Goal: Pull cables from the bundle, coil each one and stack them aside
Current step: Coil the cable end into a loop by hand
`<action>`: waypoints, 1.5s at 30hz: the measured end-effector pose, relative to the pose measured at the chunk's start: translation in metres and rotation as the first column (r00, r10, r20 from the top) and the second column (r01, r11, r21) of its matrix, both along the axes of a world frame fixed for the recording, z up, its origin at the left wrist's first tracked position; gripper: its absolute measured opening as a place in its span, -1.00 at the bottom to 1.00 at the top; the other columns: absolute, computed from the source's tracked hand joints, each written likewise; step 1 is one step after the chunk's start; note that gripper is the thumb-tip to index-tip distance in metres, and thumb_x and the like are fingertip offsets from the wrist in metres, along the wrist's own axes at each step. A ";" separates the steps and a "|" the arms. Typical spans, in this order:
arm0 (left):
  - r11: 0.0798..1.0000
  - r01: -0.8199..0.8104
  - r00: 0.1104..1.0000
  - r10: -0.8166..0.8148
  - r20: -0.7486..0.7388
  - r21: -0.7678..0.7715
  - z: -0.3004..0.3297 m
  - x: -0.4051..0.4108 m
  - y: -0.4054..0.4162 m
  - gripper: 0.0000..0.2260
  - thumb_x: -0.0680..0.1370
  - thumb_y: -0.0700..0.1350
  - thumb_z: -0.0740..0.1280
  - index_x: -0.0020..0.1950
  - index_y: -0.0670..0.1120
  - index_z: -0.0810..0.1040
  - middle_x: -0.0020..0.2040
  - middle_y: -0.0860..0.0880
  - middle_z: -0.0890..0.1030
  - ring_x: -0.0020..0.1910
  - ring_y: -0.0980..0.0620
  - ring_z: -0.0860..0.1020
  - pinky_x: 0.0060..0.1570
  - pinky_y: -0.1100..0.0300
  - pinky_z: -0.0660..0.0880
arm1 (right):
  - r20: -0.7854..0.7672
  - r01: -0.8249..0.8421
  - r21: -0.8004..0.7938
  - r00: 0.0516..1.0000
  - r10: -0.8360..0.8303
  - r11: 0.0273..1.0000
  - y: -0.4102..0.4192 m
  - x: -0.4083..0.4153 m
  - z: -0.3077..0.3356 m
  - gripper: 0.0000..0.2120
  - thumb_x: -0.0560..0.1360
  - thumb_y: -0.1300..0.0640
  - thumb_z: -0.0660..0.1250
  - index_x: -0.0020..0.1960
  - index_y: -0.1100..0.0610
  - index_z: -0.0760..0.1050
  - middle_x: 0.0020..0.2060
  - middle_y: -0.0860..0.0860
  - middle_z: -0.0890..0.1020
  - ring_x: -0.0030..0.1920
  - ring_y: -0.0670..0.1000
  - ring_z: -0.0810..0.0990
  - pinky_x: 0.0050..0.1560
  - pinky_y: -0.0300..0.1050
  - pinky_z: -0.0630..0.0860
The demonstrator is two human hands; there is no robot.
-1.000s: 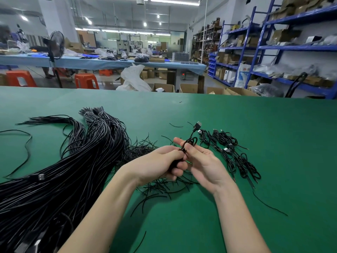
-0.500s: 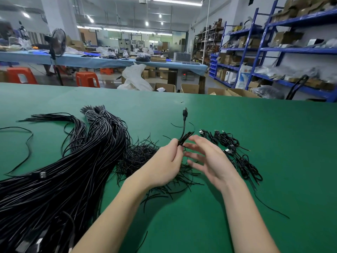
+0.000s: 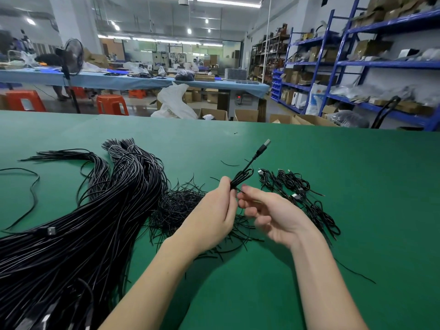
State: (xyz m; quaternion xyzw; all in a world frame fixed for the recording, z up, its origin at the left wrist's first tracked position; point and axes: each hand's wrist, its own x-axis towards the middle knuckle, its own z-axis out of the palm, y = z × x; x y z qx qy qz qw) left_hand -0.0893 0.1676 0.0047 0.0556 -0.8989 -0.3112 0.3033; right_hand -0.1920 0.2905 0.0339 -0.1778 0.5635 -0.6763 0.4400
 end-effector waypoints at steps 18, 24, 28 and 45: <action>0.998 -0.016 1.000 0.015 0.026 0.055 -0.007 -0.003 -0.003 -0.78 0.70 -0.04 0.08 -0.15 0.02 0.20 -0.42 0.10 0.38 -0.48 0.11 0.32 -0.45 0.28 0.24 | -0.233 0.059 -0.048 0.970 -0.069 0.997 0.003 -0.002 -0.004 -0.95 0.49 0.27 0.47 -0.06 0.21 0.69 -0.22 0.03 0.73 -0.34 -0.15 0.63 -0.42 -0.34 0.50; 0.998 -0.011 0.999 0.009 0.039 0.061 -0.005 -0.002 0.000 -0.78 0.71 -0.05 0.07 -0.15 0.00 0.22 -0.40 0.09 0.40 -0.46 0.11 0.33 -0.44 0.27 0.22 | -0.166 0.058 -0.005 0.984 -0.058 0.998 0.003 -0.003 -0.002 -0.94 0.49 0.28 0.47 -0.04 0.20 0.66 -0.22 0.07 0.73 -0.38 -0.13 0.63 -0.47 -0.34 0.49; 0.999 -0.021 0.997 0.018 0.074 0.030 -0.005 -0.001 0.003 -0.76 0.71 -0.06 0.07 -0.16 0.04 0.19 -0.37 0.08 0.42 -0.44 0.11 0.35 -0.41 0.23 0.21 | -0.171 0.088 0.052 0.982 -0.078 0.995 0.000 -0.003 -0.002 -0.97 0.51 0.24 0.47 -0.05 0.18 0.65 -0.26 0.05 0.72 -0.42 -0.14 0.60 -0.50 -0.36 0.47; 0.959 -0.167 0.974 0.196 0.110 -0.229 0.001 0.000 0.008 -0.84 0.70 -0.03 0.05 -0.07 -0.02 0.18 -0.30 0.07 0.39 -0.40 0.10 0.36 -0.30 0.08 0.22 | 0.320 0.149 -0.083 0.940 -0.116 0.985 -0.009 0.003 -0.010 -0.90 0.36 0.40 0.46 -0.19 0.24 0.66 -0.32 0.13 0.69 -0.44 -0.06 0.64 -0.45 -0.28 0.59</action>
